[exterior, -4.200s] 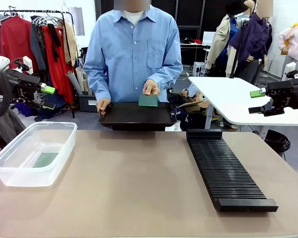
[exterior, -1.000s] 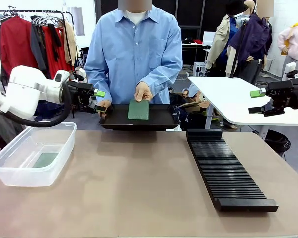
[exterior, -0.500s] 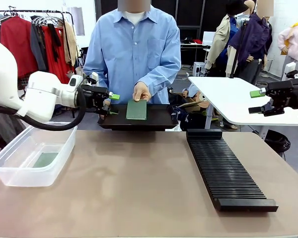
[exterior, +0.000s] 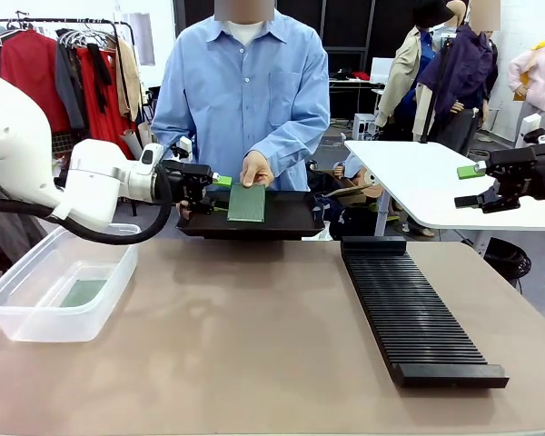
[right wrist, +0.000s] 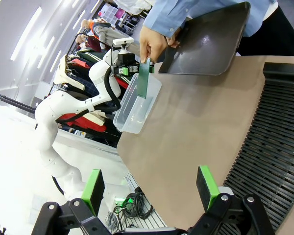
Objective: Sort PCBs into racks and boxes based on the side picked up.
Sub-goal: Pick up the Blank PCB handed by the Human.
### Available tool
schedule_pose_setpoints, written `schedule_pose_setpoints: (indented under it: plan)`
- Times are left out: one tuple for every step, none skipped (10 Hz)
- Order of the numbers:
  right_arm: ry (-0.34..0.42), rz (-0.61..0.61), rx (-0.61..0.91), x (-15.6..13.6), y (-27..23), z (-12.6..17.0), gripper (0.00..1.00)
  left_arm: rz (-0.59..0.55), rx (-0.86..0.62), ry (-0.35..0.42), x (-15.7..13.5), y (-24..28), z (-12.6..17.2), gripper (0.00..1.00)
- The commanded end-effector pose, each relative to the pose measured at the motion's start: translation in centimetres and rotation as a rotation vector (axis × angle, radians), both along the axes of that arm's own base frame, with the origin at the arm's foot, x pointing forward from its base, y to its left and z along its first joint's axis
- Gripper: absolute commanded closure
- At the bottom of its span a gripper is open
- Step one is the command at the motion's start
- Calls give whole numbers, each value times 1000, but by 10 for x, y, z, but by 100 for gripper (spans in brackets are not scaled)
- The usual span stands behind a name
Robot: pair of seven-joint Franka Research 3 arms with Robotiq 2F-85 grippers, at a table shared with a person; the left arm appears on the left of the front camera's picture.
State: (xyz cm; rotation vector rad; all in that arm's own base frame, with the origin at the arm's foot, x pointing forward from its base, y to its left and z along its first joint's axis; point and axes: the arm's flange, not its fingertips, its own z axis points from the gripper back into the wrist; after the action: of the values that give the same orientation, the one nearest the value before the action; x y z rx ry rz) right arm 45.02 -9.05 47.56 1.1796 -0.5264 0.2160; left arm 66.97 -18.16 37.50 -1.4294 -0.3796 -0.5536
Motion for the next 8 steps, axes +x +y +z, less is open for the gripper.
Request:
schedule_pose_setpoints:
  plan:
    - [-7,4,7,0,0,3,0,-22,-31,-26,7,-11,-4,0]
    - [-7,4,7,0,0,3,0,-27,-40,-25,9,-13,-6,0]
    - [-7,4,7,0,0,3,0,-33,-42,-23,11,-17,-8,0]
    - [-7,4,7,0,0,3,0,-38,-42,-32,10,-20,-9,0]
    - [-7,4,7,0,0,3,0,-48,-52,-29,11,-21,-10,0]
    - [-7,4,7,0,0,3,0,-55,-60,-29,12,-22,-11,0]
    - [-7,4,7,0,0,3,0,-68,-62,-32,13,-24,-11,0]
    - [-7,4,7,0,0,3,0,-72,-59,-28,13,-26,-12,0]
